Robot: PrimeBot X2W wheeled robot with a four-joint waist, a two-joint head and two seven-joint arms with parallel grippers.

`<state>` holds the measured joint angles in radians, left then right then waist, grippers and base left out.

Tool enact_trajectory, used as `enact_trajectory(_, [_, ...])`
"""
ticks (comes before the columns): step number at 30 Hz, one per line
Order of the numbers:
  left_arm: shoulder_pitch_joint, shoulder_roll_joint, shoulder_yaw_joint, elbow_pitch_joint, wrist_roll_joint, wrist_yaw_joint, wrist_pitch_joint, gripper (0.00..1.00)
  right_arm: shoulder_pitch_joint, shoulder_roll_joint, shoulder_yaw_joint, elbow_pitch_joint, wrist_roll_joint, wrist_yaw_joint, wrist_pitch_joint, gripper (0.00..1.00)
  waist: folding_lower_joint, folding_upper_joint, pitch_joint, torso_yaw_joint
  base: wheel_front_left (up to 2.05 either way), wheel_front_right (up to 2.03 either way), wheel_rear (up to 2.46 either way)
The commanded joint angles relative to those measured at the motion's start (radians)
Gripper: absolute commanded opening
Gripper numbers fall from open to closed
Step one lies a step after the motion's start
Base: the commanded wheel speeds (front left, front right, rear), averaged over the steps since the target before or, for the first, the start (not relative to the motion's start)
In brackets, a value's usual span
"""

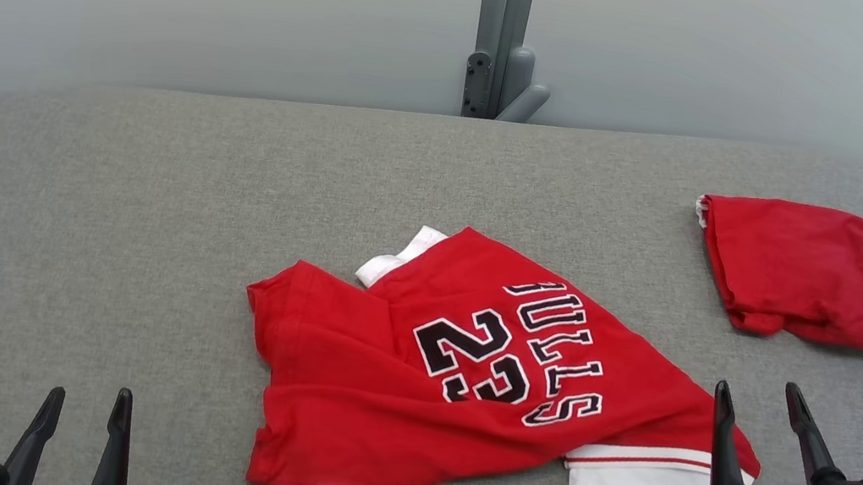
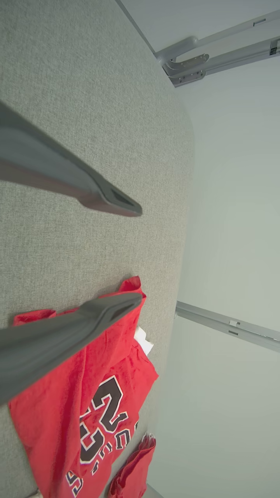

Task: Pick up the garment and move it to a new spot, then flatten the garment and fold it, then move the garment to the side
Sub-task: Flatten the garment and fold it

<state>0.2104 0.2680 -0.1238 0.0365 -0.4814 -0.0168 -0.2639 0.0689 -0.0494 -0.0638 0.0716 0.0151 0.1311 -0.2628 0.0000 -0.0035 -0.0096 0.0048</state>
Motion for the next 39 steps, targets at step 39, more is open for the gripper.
enact_trajectory(39, [-0.017, -0.093, -0.062, 0.035, 0.015, -0.113, 0.325, 1.0, 0.087, -0.121, 0.136, 0.035, 0.22, -0.001, 0.504, 1.0, 0.0, 0.0035, 0.092, -0.05, 0.0, 0.0, 0.0])
